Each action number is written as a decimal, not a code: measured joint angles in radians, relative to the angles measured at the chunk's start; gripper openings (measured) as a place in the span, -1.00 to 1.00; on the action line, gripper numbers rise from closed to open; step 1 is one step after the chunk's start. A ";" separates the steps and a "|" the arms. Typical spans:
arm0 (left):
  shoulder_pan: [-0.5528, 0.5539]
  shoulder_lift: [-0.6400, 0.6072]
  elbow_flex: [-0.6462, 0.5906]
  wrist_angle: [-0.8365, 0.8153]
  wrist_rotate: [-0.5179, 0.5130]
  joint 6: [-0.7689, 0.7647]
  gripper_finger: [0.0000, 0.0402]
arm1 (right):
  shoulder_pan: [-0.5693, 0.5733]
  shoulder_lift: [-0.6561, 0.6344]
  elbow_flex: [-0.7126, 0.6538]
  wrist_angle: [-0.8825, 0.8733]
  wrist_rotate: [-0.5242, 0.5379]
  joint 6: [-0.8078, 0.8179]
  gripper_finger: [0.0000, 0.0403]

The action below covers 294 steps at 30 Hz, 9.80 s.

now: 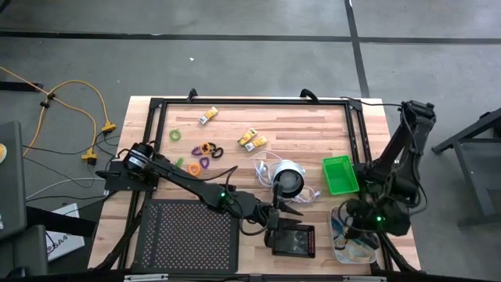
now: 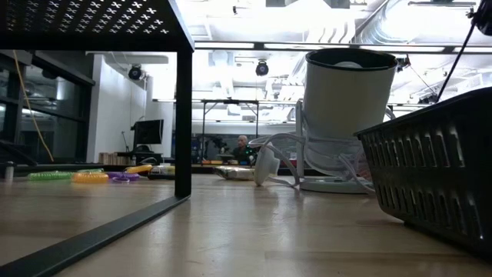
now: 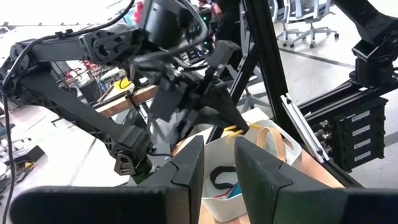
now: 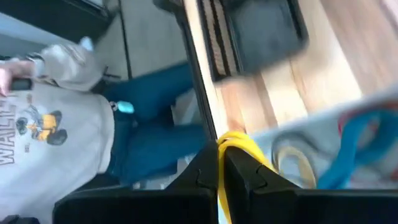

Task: Pick & Place Office Desk Supplies
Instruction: Put the yellow rubberband into the gray bin, then put the middle yellow crayon box into the black bin

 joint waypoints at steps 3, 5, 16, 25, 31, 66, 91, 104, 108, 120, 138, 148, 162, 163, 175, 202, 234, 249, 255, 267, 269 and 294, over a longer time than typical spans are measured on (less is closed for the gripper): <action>0.000 0.000 0.000 0.000 0.000 0.000 -0.59 | 0.032 0.021 0.000 -0.045 -0.008 0.094 -0.99; 0.000 0.000 0.000 0.000 0.000 0.000 -0.59 | 0.045 0.041 0.000 -0.069 -0.008 0.144 -0.99; 0.000 0.000 0.000 0.000 0.000 0.000 -0.59 | 0.057 0.130 0.000 -0.091 -0.059 0.209 -0.99; 0.000 0.000 0.000 0.000 0.000 -0.017 -0.59 | 0.057 0.165 0.000 -0.107 -0.071 0.250 -0.90; 0.000 0.000 0.000 0.000 0.000 -0.016 -0.59 | 0.057 0.164 0.000 -0.149 -0.112 0.261 -0.77; -0.006 -0.032 0.000 -0.086 -0.021 -0.051 -0.59 | -0.121 -0.059 0.000 -0.141 0.055 -0.252 -0.57; 0.173 -0.215 0.000 -0.501 -0.040 -0.171 -0.59 | -0.429 -0.592 0.000 -0.195 0.561 -1.030 -0.58; 0.435 -0.287 0.000 -0.620 0.238 -0.148 -0.59 | -0.466 -0.760 0.000 -0.203 0.861 -1.152 -0.58; 0.541 -0.285 0.000 -0.659 0.367 -0.175 -0.59 | -0.465 -0.768 -0.001 -0.225 0.865 -1.147 -0.58; 0.714 -0.283 0.000 -0.728 0.514 -0.230 -0.59 | -0.465 -0.769 -0.021 -0.258 0.914 -1.131 -0.58; 0.851 -0.272 0.000 -1.043 0.357 -0.414 -0.59 | -0.465 -0.769 -0.021 -0.256 0.844 -1.102 -0.58; 0.872 -0.230 0.000 -1.146 0.256 -0.419 -0.59 | -0.465 -0.769 -0.021 -0.258 0.835 -1.115 -0.58; 0.873 -0.230 0.000 -1.148 0.267 -0.409 -0.59 | -0.465 -0.769 -0.021 -0.258 0.830 -1.109 -0.58; 0.873 -0.230 0.000 -1.150 0.267 -0.409 -0.59 | -0.465 -0.769 -0.021 -0.258 0.830 -1.109 -0.58; 0.865 -0.230 0.000 -1.160 0.268 -0.438 -0.59 | -0.465 -0.769 -0.021 -0.258 0.830 -1.109 -0.58; 0.722 -0.122 0.000 -1.187 0.114 -0.574 -0.59 | -0.465 -0.768 -0.021 -0.258 0.828 -1.109 -0.58; 0.731 -0.025 -0.001 -1.199 0.035 -0.621 -0.59 | -0.465 -0.768 -0.021 -0.258 0.827 -1.109 -0.58; 0.740 0.010 0.000 -1.191 0.115 -0.600 -0.09 | -0.465 -0.768 -0.021 -0.258 0.827 -1.109 -0.58; 0.742 0.033 -0.001 -1.188 0.128 -0.618 0.01 | -0.465 -0.769 -0.021 -0.258 0.827 -1.109 -0.58; 0.742 0.064 -0.001 -1.182 0.102 -0.610 0.01 | -0.465 -0.769 -0.021 -0.258 0.827 -1.109 -0.58; 0.742 0.071 0.000 -1.172 0.100 -0.611 0.01 | -0.465 -0.769 -0.021 -0.258 0.827 -1.109 -0.58; 0.761 0.113 0.000 -1.152 0.117 -0.621 0.01 | -0.465 -0.769 -0.021 -0.258 0.827 -1.109 -0.58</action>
